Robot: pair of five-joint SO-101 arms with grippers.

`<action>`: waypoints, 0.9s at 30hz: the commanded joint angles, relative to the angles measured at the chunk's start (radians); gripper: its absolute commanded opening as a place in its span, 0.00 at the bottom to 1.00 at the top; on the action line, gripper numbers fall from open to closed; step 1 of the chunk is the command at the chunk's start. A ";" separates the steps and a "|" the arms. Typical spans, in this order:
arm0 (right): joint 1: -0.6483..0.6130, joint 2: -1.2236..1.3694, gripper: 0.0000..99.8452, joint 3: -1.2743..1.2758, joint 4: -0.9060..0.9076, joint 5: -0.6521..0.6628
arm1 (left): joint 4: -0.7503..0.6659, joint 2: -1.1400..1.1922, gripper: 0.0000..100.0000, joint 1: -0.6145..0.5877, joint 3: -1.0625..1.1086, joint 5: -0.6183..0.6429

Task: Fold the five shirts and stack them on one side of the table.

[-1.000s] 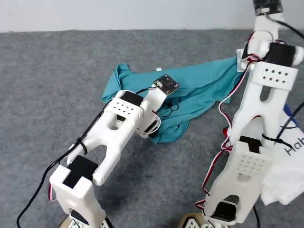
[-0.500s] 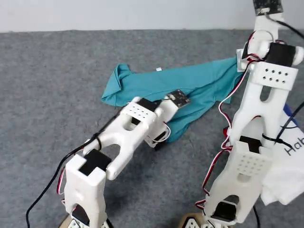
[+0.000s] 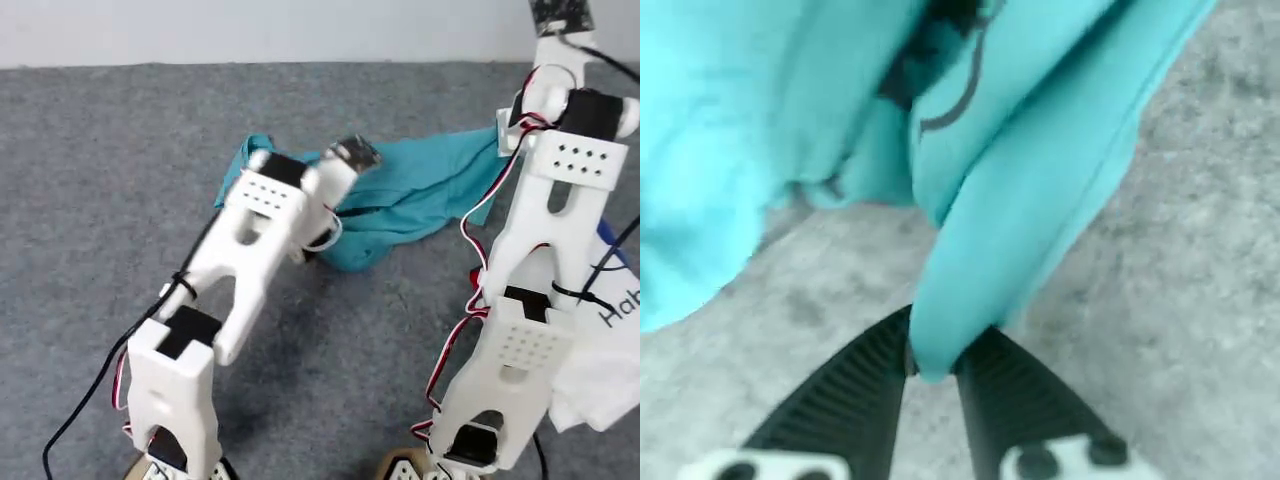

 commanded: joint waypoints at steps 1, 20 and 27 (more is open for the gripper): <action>-0.018 -0.019 0.01 -0.140 0.071 -0.012 | 0.129 -0.012 0.01 -0.052 -0.177 -0.011; -0.076 -0.383 0.01 -0.471 0.076 -0.043 | 0.158 -0.937 0.01 -0.318 -0.243 -0.009; -0.217 -0.578 0.01 -0.433 0.077 -0.038 | 0.150 -1.168 0.01 -0.318 -0.249 -0.009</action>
